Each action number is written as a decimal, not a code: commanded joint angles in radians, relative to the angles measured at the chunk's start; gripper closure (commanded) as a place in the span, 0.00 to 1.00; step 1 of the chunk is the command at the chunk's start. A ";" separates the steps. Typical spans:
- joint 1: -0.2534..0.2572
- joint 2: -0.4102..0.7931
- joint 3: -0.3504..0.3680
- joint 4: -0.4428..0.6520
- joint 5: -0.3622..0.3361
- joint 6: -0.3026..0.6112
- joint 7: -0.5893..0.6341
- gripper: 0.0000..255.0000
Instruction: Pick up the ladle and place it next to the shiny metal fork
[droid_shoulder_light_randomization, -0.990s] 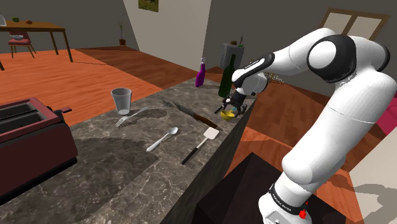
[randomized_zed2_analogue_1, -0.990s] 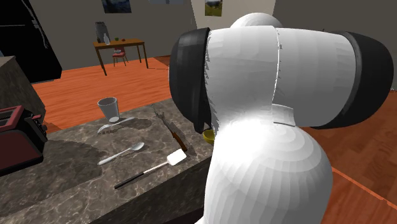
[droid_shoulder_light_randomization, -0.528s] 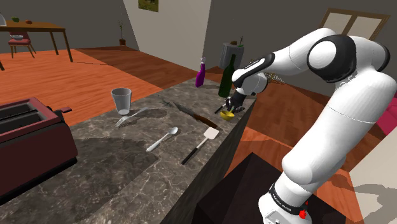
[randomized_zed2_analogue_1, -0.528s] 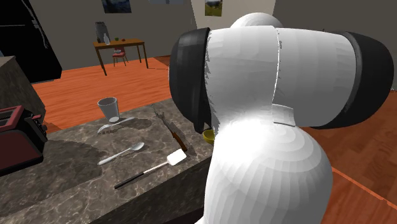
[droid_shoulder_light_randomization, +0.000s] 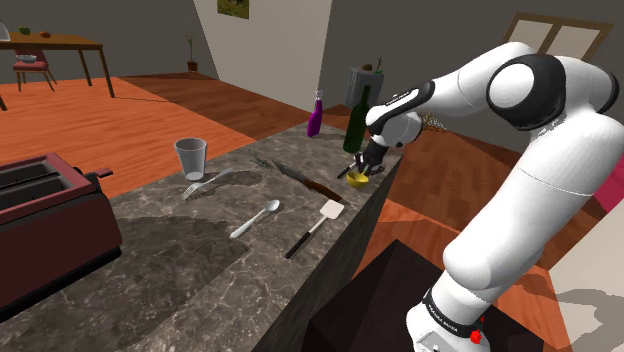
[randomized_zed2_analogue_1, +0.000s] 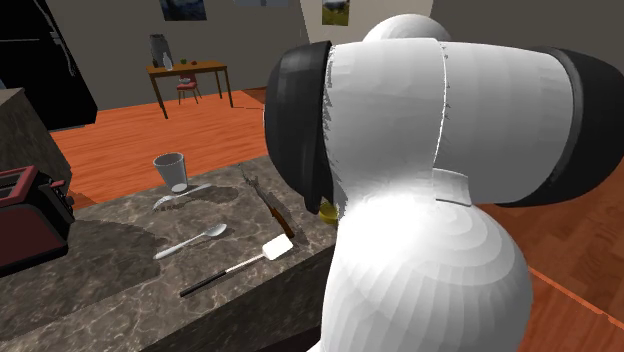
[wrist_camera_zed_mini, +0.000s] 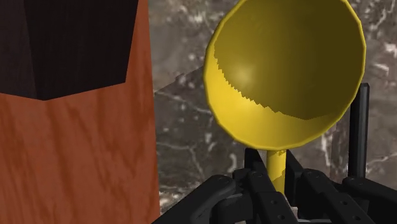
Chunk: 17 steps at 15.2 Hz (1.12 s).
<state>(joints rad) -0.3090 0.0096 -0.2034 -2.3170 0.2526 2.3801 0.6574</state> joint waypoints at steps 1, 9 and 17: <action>-0.001 -0.015 -0.001 0.010 -0.010 -0.024 0.010 1.00; -0.004 -0.076 -0.001 0.056 -0.048 -0.126 0.049 1.00; -0.006 -0.124 0.000 0.116 -0.075 -0.230 0.080 1.00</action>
<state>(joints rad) -0.3148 -0.1093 -0.2031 -2.2122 0.1812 2.1664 0.7338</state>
